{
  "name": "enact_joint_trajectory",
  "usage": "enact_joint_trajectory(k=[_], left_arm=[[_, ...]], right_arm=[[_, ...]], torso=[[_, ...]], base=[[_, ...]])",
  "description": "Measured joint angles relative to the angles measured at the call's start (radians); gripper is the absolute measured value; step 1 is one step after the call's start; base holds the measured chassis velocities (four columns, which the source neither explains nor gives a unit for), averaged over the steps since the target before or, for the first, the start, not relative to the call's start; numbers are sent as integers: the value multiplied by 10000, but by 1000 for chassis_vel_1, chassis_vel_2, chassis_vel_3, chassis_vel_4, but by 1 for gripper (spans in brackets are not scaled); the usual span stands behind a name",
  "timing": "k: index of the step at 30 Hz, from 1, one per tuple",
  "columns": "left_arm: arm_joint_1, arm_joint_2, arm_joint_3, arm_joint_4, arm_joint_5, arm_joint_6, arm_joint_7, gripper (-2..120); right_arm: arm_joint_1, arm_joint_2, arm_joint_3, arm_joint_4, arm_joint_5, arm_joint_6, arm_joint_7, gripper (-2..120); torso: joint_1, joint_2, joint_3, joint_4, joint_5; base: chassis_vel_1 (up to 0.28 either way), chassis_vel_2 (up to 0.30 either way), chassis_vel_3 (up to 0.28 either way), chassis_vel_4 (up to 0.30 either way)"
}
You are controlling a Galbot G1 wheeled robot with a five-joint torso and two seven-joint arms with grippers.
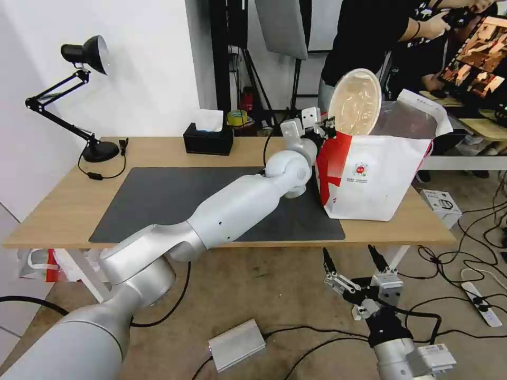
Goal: Pick up the trash from the table and place it into the takeout bag.
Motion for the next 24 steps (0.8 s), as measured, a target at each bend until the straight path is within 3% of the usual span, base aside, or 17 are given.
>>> enact_joint_trajectory(k=[6,16,19,24], left_arm=[[-230,24,122,-35,-13,-13,-2,40],[-527,-112,255,0,-35,-7,-74,71],[-567,-37,244,-156,148,-246,-115,87],[-553,178,101,-408,483,-416,-244,99]], right_arm=[[0,0,0,0,0,0,0,100],[0,0,0,0,0,0,0,100],[0,0,0,0,0,0,0,100],[0,0,0,0,0,0,0,100]], torso=[[0,0,0,0,0],[0,0,0,-1,0],[0,0,0,-2,0],[0,0,0,0,0]], base=[[0,0,0,0],[0,0,0,0],[0,0,0,0],[0,0,0,0]])
